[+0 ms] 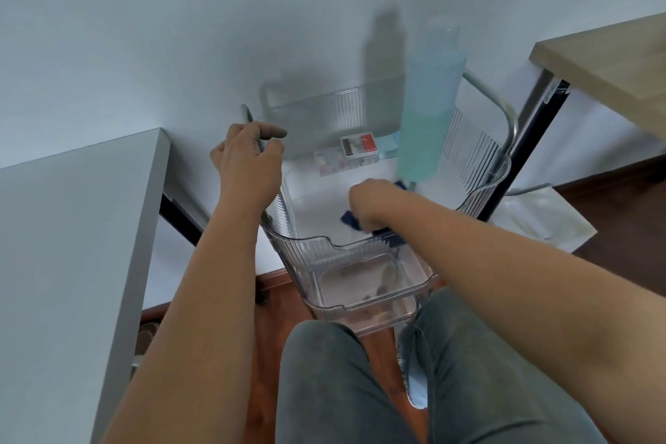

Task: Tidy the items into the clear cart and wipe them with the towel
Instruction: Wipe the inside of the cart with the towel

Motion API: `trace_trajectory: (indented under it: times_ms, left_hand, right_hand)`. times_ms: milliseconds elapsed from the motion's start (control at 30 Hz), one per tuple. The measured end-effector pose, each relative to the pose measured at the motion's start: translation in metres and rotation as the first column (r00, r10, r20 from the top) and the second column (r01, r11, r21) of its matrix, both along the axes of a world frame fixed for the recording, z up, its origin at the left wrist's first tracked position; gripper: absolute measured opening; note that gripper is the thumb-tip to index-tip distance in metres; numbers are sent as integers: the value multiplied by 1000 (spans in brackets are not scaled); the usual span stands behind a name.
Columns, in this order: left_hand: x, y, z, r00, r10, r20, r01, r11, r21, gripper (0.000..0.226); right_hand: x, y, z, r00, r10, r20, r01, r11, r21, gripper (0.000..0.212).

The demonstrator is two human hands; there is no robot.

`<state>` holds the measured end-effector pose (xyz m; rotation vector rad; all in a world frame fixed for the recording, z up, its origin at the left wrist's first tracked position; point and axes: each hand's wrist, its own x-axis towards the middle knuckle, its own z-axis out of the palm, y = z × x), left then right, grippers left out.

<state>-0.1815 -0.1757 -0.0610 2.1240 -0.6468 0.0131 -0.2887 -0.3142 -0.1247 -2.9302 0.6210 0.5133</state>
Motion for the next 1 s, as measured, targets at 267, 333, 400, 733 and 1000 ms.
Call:
trace_trajectory:
  times_ms: [267,333,400,733,1000]
  left_hand:
    - [-3,3,3,1000,-5,-5,5,1000,8,22]
    - [-4,3,2,1000,2,-3,-2,1000,31,22]
    - [-4,3,2,1000,-4,-7,4,999,42,22]
    - [-3,4,1,998,-27,-56,24,998,-51,25]
    - [-4,3,1,999,-12,-34,11,999,-41,31]
  right_hand:
    - [33,42,10,944,330,-27,-300,886,354,20]
    - [22,29,11,949,308,-73,-271,908,319,25]
    - [7,8,13,963,242,-122,-202,942,269,27]
    - [-16,-49,-7,954,-285,88,290,956,-50,10]
    - [49,-11,-26,945,-266,192,254,963,87,13]
